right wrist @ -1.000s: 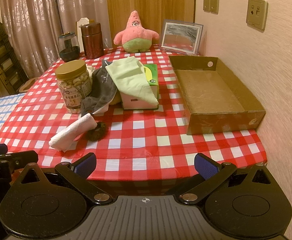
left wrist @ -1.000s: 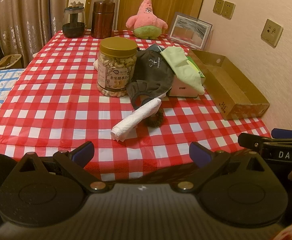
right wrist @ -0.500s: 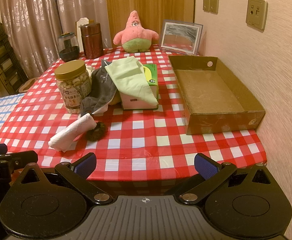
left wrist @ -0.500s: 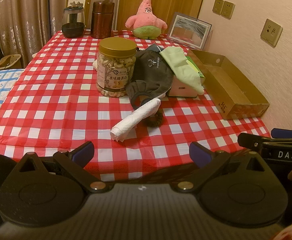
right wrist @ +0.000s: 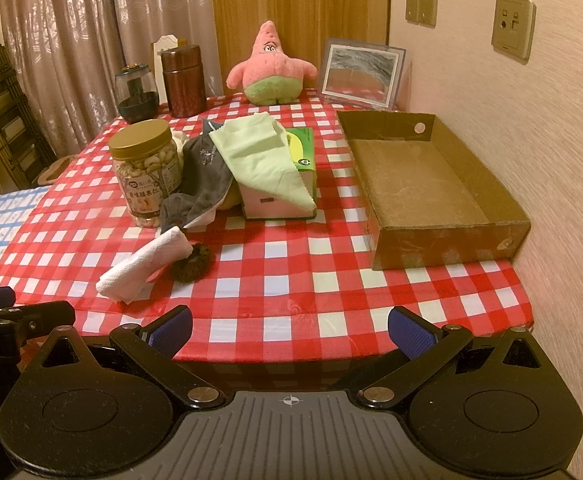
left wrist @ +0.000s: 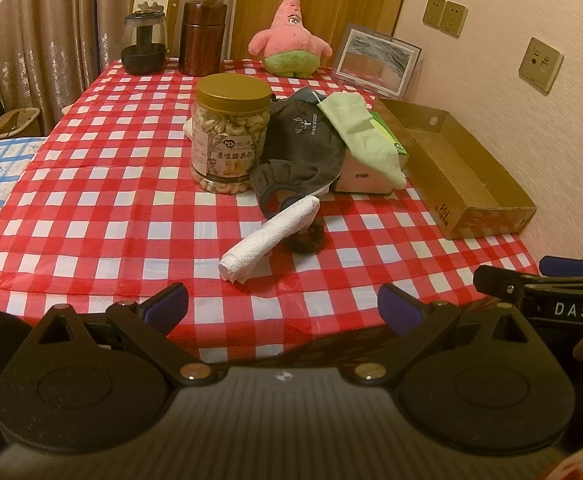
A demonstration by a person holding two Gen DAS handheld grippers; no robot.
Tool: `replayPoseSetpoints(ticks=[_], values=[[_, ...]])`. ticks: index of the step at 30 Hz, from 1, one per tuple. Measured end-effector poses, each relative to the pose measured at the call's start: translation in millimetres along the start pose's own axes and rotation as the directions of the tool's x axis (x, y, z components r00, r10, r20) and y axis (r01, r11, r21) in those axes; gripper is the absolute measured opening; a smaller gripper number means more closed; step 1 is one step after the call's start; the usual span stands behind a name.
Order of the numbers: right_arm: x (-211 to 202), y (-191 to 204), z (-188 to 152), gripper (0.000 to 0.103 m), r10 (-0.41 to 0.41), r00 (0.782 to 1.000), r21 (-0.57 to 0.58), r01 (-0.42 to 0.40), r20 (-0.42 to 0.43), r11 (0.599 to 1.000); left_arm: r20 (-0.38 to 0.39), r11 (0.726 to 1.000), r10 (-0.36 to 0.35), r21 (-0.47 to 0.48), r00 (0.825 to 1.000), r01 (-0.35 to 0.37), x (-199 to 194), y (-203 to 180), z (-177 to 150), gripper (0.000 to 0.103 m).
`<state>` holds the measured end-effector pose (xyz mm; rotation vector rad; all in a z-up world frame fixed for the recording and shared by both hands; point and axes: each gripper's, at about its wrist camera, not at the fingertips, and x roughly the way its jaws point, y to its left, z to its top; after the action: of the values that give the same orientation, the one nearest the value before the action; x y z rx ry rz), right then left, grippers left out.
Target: Organize soft objects
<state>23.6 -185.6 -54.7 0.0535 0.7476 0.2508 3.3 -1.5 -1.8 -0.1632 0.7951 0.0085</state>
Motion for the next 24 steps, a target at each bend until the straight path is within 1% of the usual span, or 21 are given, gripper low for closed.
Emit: replayPoseSetpoints(ticks=[4, 8, 11, 14, 17, 22, 24], values=[[2, -6, 3, 0.103, 0.0, 1.0, -0.002, 0.0, 0.004, 1.0, -0.004, 1.0, -0.011, 0.021, 1.0, 0.011, 4, -1, 3, 0.1], [10, -8, 6, 0.103, 0.002, 1.0, -0.015, -0.002, 0.007, 1.0, -0.023, 0.997, -0.041, 0.063, 0.999, 0.042, 14, 1, 9, 0.1], [16, -5, 9, 0.103, 0.012, 1.0, -0.045, -0.012, 0.017, 0.999, -0.03, 0.989, -0.051, 0.141, 0.998, 0.054, 23, 2, 16, 0.098], [23, -5, 14, 0.103, 0.029, 0.999, -0.06, -0.027, 0.02, 0.998, -0.045, 0.972, -0.06, 0.225, 0.997, 0.069, 35, 2, 24, 0.093], [33, -5, 18, 0.103, 0.034, 0.999, -0.077, -0.032, 0.021, 0.997, -0.067, 0.938, -0.066, 0.335, 0.996, 0.085, 49, 2, 30, 0.088], [54, -3, 24, 0.103, 0.069, 0.998, -0.084, -0.069, -0.003, 0.994, -0.089, 0.872, -0.06, 0.481, 0.994, 0.096, 74, 0, 35, 0.085], [62, 0, 27, 0.103, 0.078, 0.997, -0.1, -0.078, -0.006, 0.992, -0.093, 0.844, -0.053, 0.529, 0.994, 0.095, 85, -2, 34, 0.08]])
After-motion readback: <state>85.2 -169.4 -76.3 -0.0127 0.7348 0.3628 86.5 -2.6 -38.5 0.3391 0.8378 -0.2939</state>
